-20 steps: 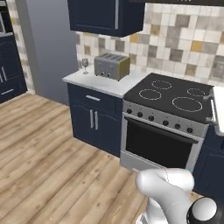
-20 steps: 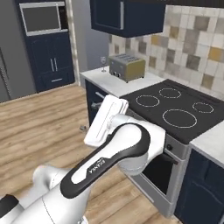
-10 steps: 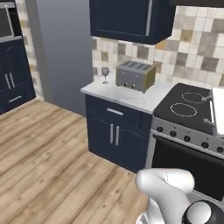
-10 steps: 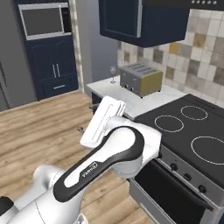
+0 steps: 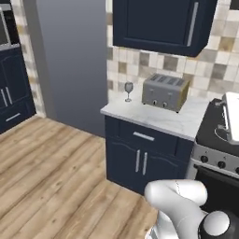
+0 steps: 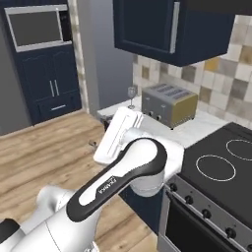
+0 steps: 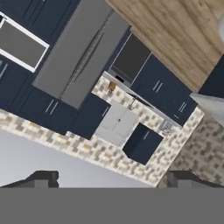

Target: Retrieve the wine glasses from the counter and place one next to each plate.

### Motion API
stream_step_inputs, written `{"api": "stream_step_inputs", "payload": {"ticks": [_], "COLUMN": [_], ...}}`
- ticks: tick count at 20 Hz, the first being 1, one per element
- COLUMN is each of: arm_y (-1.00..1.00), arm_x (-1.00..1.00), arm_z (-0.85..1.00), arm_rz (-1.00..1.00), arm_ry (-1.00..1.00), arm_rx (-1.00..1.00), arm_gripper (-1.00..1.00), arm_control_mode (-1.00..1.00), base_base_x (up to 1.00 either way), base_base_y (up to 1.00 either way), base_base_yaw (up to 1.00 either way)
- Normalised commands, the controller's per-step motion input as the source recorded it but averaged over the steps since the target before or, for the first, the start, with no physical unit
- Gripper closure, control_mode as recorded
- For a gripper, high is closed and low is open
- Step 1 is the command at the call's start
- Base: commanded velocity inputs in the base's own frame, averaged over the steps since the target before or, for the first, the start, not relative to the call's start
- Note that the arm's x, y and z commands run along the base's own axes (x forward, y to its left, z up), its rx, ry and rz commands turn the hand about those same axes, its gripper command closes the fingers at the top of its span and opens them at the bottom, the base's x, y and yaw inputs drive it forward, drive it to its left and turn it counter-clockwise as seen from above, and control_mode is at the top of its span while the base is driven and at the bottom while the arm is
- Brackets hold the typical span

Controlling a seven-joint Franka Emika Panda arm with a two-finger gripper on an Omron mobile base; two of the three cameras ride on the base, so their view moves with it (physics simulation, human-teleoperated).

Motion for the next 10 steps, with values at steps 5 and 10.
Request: {"api": "stream_step_inputs", "payload": {"ticks": [5,10], "arm_y": [0.0,0.0], "arm_x": [0.0,0.0], "arm_z": [0.0,0.0], "arm_rz": [0.0,0.0], "arm_ry": [0.0,0.0], "arm_rx": [0.0,0.0], "arm_gripper": [-1.0,-1.0], "arm_control_mode": [1.0,1.0], "base_base_x": [1.0,1.0], "base_base_y": [1.0,1.0], "base_base_yaw": [-0.35,-0.4]}}
